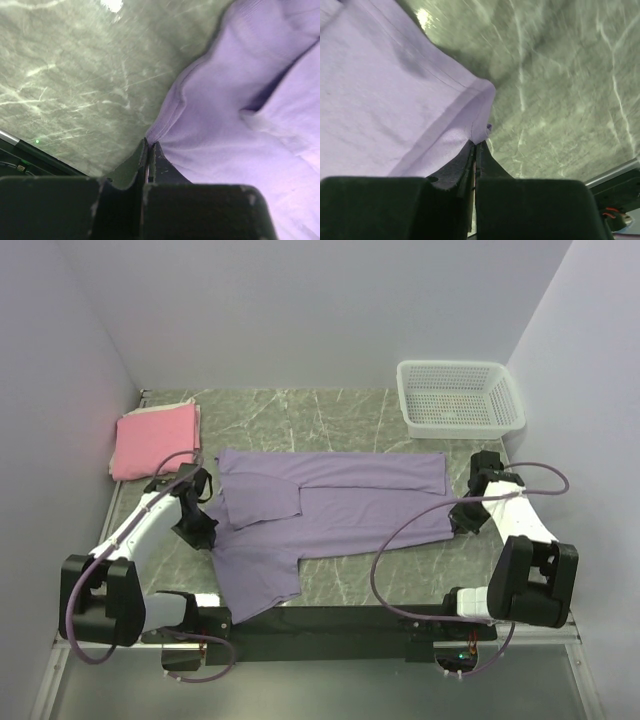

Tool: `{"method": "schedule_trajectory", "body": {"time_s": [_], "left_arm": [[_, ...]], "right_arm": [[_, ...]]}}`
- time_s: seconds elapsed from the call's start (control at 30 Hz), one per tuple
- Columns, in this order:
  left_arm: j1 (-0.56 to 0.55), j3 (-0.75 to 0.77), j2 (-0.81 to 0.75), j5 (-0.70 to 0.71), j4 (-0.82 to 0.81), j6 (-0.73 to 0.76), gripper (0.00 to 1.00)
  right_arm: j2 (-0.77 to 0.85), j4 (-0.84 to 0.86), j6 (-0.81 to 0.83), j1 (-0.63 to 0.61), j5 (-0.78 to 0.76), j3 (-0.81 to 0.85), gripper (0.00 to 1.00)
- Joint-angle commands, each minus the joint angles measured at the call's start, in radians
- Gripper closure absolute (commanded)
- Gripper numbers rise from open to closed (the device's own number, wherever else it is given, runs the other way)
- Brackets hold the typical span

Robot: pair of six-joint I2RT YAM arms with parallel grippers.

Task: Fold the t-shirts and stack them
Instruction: Fold the tshirt

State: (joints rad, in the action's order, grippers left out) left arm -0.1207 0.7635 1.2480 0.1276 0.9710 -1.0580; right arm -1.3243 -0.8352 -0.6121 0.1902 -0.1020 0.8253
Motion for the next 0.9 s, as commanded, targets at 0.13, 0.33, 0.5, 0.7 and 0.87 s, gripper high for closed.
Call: {"method": "schedule_trajectory", "body": {"time_s": [0.13, 0.33, 0.5, 0.7, 0.87], "left_arm": [[0.056, 0.12, 0.074, -0.046, 0.015, 0.088, 0.99], [0.084, 0.235, 0.162, -0.059, 0.026, 0.13, 0.99], [0.099, 0.329, 0.235, -0.063, 0.029, 0.151, 0.99], [0.105, 0.392, 0.339, -0.08, 0.012, 0.177, 0.99], [0.107, 0.437, 0.384, -0.086, 0.003, 0.191, 0.99]], "right_arm": [[-0.09, -0.027, 0.081, 0.009, -0.025, 0.141, 1.0], [-0.173, -0.025, 0.094, 0.009, -0.005, 0.236, 1.0], [-0.248, -0.022, 0.098, 0.009, 0.004, 0.287, 1.0], [-0.314, -0.008, 0.101, 0.009, 0.012, 0.325, 1.0], [-0.351, 0.014, 0.092, 0.009, 0.028, 0.348, 1.0]]}}
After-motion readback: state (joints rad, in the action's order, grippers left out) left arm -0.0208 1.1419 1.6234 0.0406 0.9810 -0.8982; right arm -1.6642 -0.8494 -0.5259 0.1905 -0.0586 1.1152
